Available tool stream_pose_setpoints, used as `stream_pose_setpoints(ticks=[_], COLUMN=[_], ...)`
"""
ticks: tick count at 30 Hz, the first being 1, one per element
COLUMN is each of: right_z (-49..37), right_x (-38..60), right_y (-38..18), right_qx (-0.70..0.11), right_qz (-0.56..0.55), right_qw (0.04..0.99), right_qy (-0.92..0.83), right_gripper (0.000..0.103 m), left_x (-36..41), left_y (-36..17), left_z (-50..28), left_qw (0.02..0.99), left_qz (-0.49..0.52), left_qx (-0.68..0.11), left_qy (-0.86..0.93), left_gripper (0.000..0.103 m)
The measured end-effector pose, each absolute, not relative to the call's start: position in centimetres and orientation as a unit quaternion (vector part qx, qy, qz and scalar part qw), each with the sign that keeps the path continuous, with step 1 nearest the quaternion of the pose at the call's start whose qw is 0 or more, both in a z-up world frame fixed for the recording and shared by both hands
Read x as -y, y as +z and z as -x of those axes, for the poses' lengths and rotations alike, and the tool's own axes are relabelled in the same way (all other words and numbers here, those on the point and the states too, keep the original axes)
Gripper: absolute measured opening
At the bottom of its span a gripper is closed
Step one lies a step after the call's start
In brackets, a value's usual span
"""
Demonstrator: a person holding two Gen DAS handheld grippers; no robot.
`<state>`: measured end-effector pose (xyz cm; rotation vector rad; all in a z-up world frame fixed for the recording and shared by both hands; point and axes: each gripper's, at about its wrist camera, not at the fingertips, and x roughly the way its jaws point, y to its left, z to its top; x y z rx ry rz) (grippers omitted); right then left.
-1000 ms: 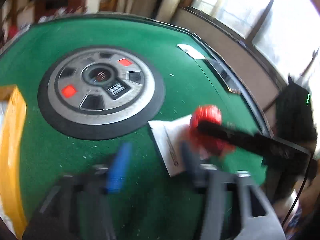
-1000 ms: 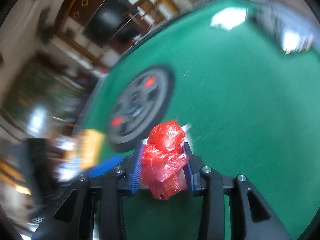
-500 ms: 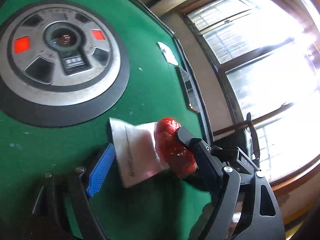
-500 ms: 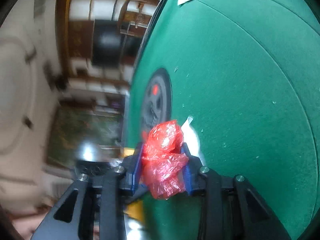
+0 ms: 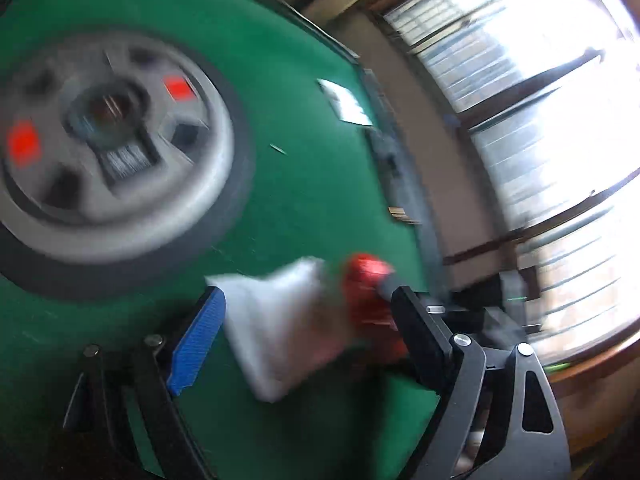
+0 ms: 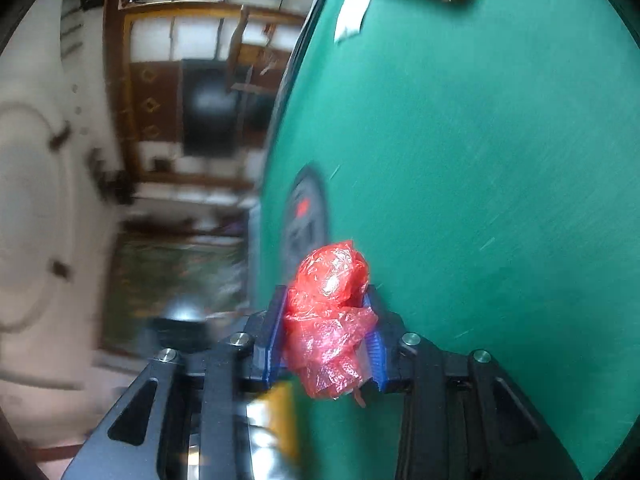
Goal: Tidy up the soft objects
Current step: 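Lift red plastic bag with right tool while left tool lowers over white paper packet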
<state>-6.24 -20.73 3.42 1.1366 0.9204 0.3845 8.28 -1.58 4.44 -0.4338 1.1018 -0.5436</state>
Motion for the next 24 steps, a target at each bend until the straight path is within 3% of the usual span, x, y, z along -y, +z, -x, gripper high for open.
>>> stream_pose_setpoints(ticks=[3,7,14,18,20,21,22,24], right_z=[6.9,7.4,7.3,7.4,7.5,7.4,7.6,8.4], right_x=[21.4,22.7,22.6,23.4,23.6,23.5,23.8,24.6], right_y=[4.2,4.0,4.0,3.1,2.9,3.1,3.4,4.7], right_qx=[-0.406,-0.392,-0.389,-0.371,-0.370,-0.371,-0.371,-0.364], right_qz=[-0.505,-0.526,-0.543,-0.582,-0.590,-0.589,-0.583,-0.557], right_qw=[0.748,0.745,0.733,0.708,0.701,0.703,0.710,0.739], right_qy=[0.140,0.120,0.132,0.146,0.151,0.149,0.140,0.102], right_gripper=[0.033,0.033,0.033,0.032,0.032,0.032,0.032,0.034], left_x=[4.3,8.2,14.4,14.2,14.1,14.3,14.7,15.5], left_y=[5.0,4.4,4.2,4.0,4.0,4.0,3.9,3.8], left_z=[-9.2,-9.2,-4.1,-4.2,-4.1,-4.0,-3.8,-3.2], left_qw=[0.816,0.799,0.729,0.727,0.729,0.733,0.741,0.760], left_qz=[0.103,0.034,-0.067,-0.021,-0.004,0.000,-0.006,-0.042], left_qx=[-0.505,-0.506,-0.510,-0.510,-0.508,-0.508,-0.506,-0.498], left_qy=[-0.263,-0.323,-0.451,-0.458,-0.458,-0.452,-0.442,-0.416], left_gripper=[0.085,0.096,0.095,0.095,0.089,0.077,0.056,0.038])
